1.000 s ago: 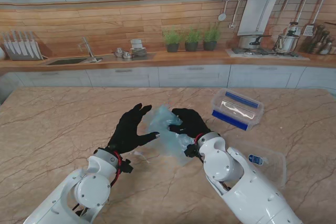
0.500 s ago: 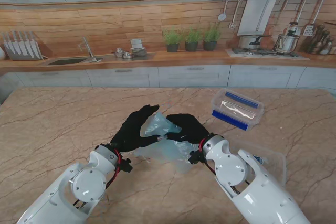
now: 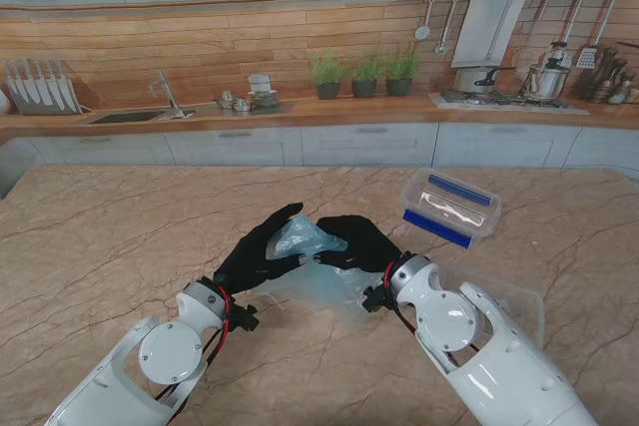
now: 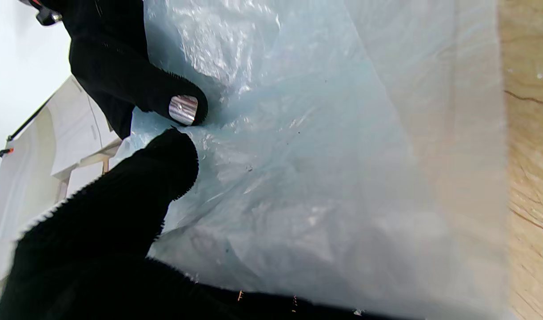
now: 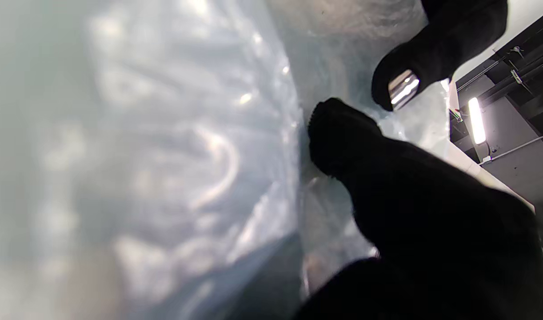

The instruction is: Fold the bubble film and place it into the plastic crate

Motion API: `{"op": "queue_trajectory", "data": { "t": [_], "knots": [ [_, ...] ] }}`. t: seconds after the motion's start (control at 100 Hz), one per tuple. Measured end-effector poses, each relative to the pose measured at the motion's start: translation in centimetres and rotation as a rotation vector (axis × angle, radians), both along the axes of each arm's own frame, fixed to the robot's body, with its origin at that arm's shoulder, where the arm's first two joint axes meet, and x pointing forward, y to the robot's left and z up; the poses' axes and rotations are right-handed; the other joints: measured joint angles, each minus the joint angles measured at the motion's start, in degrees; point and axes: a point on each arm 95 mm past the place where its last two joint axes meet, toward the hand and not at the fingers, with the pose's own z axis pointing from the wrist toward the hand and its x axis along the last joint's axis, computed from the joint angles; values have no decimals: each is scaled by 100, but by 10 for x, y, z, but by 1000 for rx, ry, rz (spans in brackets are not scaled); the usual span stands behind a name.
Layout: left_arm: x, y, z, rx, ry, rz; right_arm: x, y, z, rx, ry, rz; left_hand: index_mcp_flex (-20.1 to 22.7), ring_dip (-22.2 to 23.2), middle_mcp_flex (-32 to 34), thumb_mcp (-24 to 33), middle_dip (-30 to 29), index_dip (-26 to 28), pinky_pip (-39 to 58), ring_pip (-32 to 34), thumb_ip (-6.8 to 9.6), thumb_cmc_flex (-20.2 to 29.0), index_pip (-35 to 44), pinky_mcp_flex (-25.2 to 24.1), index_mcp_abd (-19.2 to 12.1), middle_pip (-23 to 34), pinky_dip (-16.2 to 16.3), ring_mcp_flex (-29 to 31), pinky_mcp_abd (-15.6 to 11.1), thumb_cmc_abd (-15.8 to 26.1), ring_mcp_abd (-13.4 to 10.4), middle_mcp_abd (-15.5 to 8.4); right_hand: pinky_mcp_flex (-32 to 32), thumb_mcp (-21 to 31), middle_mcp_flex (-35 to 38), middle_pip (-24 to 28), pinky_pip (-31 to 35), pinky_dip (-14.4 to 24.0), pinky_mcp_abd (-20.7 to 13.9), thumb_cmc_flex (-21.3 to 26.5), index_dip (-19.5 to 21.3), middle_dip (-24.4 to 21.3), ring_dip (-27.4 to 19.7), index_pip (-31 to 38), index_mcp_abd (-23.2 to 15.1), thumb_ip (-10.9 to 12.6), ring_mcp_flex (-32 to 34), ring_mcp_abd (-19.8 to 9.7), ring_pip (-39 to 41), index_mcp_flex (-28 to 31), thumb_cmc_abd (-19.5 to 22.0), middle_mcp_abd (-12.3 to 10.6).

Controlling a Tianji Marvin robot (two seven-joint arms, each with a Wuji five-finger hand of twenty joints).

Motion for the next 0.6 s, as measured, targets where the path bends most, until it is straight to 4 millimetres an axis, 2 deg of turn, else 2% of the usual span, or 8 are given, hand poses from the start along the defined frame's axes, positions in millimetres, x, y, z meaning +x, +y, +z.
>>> {"op": "queue_trajectory", "data": {
  "t": [0.08, 0.19, 0.23, 0.32, 0.44, 0.5, 0.57, 0.6],
  "knots": [
    [-1, -1, -1, 0, 2, -3, 1, 1, 0, -7, 4, 3, 31, 214, 519, 116, 679, 153, 80, 318, 0, 59, 352, -6, 5, 733, -196, 328, 10, -18, -20, -111, -1, 1, 0, 0, -23, 35, 0, 0, 1, 0, 1, 0, -2, 0, -2, 0, -3, 0, 0, 0],
    [-4, -3, -3, -9, 12, -6, 4, 3, 0, -17, 4, 0, 605, 356, 950, 189, 1692, 398, 297, 538, 3, 229, 798, -6, 47, 1605, -344, 555, 58, -74, -49, -213, -2, 1, -1, -46, -49, 38, 0, 0, 1, 1, 1, -1, -4, 0, -9, 0, -22, 0, 1, 0],
    [-4, -4, -4, -9, 12, -4, 5, 5, 0, -24, 2, -2, 891, 417, 1200, 194, 2212, 580, 407, 652, -145, 372, 1085, 14, 48, 1748, -382, 657, 84, -244, -51, -219, -2, 1, -1, -64, -49, 39, 0, 0, 1, 1, 1, -2, -4, 0, -12, -1, -59, 0, 1, 0],
    [-5, -5, -4, 9, -12, 17, 8, 6, -1, -36, 3, -5, 1436, 496, 1581, 150, 2951, 1205, 663, 885, -228, 577, 2036, 47, -166, 2073, -426, 775, 123, -358, -64, -291, -3, 1, -1, -65, -51, 42, 0, 1, 2, 1, 1, -2, -5, 0, -17, -1, -64, -13, 2, 0],
    [-5, -6, -5, 20, -21, 28, 10, 8, -1, -43, 12, -6, 1616, 615, 1685, 26, 3304, 2129, 958, 1051, -280, 655, 2970, 137, -173, 2178, -475, 866, 189, -358, -66, -293, -4, 1, -1, -65, -68, 63, 0, 60, -13, 1, 1, 68, -162, 0, -20, -2, -65, 41, 2, 0],
    [-5, -6, -6, 19, -19, 31, 10, 8, 0, -54, 11, -5, 1617, 625, 1684, -306, 3312, 2432, 1103, 1069, -280, 914, 3534, 181, -245, 2154, -477, 866, 204, -357, -66, -293, -4, 1, -1, -66, -78, 102, 0, 60, -55, 1, 2, 73, -168, 0, -20, -2, -73, 41, 2, 0],
    [-5, -6, -7, 8, -27, 55, 11, 8, 0, -72, 11, -5, 1778, 626, 1755, -598, 3174, 2741, 1309, 1116, -280, 1068, 4106, 228, -403, 1699, -477, 867, 209, -314, -66, -271, -4, -53, -1, -66, -112, 111, 0, 60, -225, 1, 2, 73, -204, 0, -23, -2, -138, 32, 8, 0],
    [-5, -6, -7, 0, -31, 72, 11, 8, -1, -79, 12, -8, 1917, 626, 1743, -646, 2942, 2884, 1386, 1112, -280, 1099, 4387, 259, -717, 1345, -477, 867, 210, -223, -51, -199, -4, -108, -5, -67, -113, 116, 0, 60, -316, 1, 2, -61, 19, 1, -23, -2, -147, -89, 179, 0]
  ]
}}
